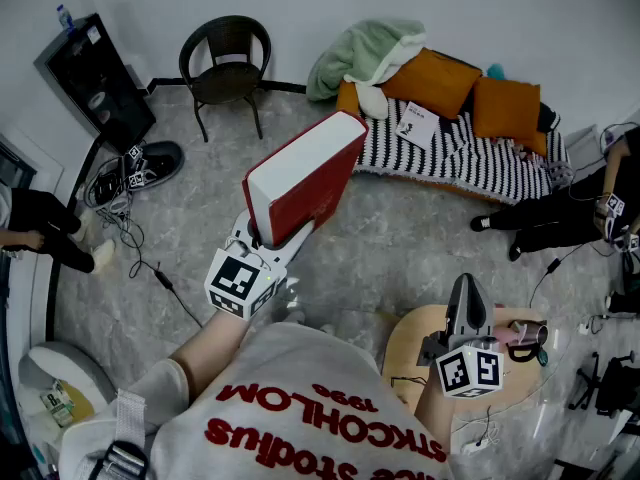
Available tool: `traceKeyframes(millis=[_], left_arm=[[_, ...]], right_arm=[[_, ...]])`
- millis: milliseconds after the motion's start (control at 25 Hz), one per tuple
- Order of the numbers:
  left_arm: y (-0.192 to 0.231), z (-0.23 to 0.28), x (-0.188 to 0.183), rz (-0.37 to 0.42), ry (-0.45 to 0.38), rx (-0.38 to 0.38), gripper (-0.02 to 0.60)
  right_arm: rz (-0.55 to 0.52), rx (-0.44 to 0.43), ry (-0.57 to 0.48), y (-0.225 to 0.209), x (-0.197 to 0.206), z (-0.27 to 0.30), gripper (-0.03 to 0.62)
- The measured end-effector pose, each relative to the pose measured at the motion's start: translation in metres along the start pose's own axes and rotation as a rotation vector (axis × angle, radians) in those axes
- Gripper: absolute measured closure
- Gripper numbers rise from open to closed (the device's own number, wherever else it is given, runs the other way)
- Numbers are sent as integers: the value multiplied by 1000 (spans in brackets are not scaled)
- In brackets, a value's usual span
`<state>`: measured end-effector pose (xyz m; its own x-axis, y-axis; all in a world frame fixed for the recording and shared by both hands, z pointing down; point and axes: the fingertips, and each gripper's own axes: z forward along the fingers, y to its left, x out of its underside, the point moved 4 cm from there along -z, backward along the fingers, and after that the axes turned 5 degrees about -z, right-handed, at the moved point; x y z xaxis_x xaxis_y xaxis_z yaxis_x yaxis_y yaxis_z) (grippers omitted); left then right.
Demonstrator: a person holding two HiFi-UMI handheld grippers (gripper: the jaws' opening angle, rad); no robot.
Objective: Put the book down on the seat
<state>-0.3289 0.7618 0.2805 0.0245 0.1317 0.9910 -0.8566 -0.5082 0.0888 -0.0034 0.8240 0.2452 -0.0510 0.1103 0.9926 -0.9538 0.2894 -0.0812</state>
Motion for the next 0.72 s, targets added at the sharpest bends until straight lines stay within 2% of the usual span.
traceKeyframes(millis=[720], left_arm=[[-7, 4, 1, 3, 7, 1, 342]], right_arm=[[7, -16, -7, -5, 1, -3, 569]])
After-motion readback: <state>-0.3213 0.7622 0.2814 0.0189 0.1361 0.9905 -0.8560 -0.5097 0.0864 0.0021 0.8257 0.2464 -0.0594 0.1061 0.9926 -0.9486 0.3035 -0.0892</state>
